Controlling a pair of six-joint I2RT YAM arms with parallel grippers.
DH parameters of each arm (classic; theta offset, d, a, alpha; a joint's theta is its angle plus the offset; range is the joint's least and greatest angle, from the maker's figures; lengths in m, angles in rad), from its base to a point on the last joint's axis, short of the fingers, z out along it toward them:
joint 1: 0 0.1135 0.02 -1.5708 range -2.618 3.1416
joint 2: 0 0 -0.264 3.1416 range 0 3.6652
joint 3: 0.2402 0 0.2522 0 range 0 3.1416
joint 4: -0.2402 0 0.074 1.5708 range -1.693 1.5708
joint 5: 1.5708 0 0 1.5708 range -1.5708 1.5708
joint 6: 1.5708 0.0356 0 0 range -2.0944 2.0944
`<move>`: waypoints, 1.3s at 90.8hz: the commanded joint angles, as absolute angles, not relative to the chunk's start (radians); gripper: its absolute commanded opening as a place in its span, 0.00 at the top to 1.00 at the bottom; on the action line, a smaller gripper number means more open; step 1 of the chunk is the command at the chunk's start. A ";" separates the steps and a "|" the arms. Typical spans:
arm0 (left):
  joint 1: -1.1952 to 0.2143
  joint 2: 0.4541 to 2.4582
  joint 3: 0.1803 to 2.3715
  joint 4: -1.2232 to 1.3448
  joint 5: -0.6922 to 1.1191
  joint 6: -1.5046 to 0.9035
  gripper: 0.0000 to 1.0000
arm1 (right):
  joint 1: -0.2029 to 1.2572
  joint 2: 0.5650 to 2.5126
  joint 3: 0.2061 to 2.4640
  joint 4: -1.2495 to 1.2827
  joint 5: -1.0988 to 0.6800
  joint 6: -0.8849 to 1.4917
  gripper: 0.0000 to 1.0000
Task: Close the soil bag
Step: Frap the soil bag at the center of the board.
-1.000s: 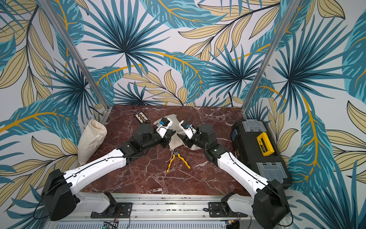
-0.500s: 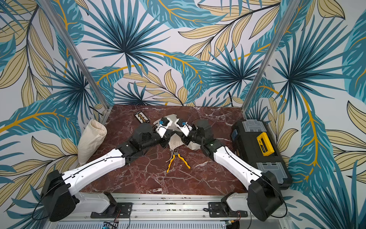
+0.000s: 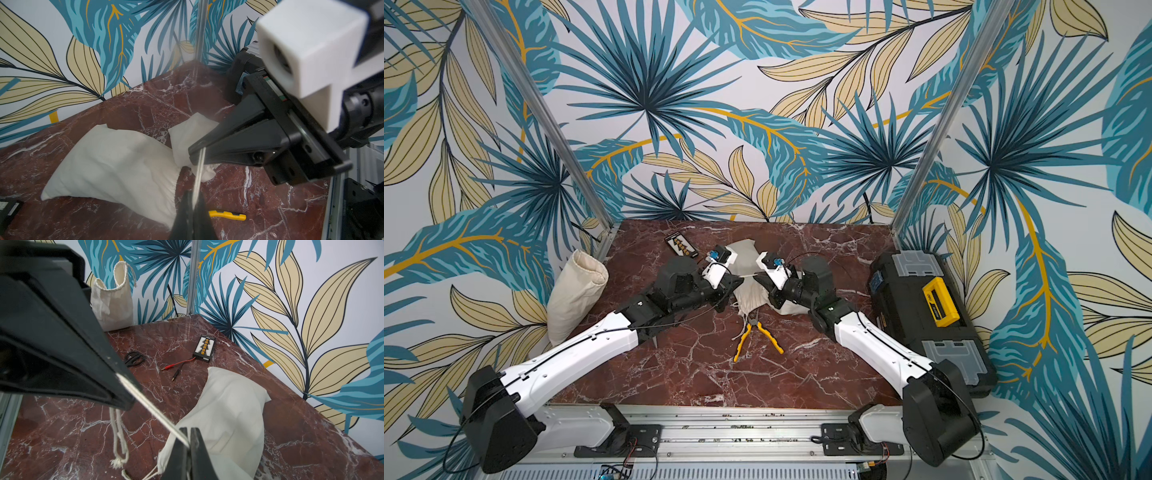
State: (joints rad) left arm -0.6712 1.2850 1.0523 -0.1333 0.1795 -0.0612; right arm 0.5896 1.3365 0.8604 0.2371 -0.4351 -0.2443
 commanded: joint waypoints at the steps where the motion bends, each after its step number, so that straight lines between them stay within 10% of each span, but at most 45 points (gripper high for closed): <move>1: -0.592 1.048 1.117 -0.092 0.097 -0.100 1.00 | 0.377 1.438 0.785 -0.080 0.142 -0.141 0.97; 75: -0.588 0.991 1.108 -0.120 0.080 -0.106 1.00 | 0.348 1.519 0.807 -0.159 0.477 -0.115 0.80; 104: -0.587 1.062 1.069 -0.105 0.134 -0.122 1.00 | 0.312 1.461 0.829 -0.112 0.290 -0.131 1.00; 118: -0.587 1.121 1.079 -0.104 0.192 -0.135 1.00 | 0.381 1.340 0.815 -0.068 0.080 -0.191 0.72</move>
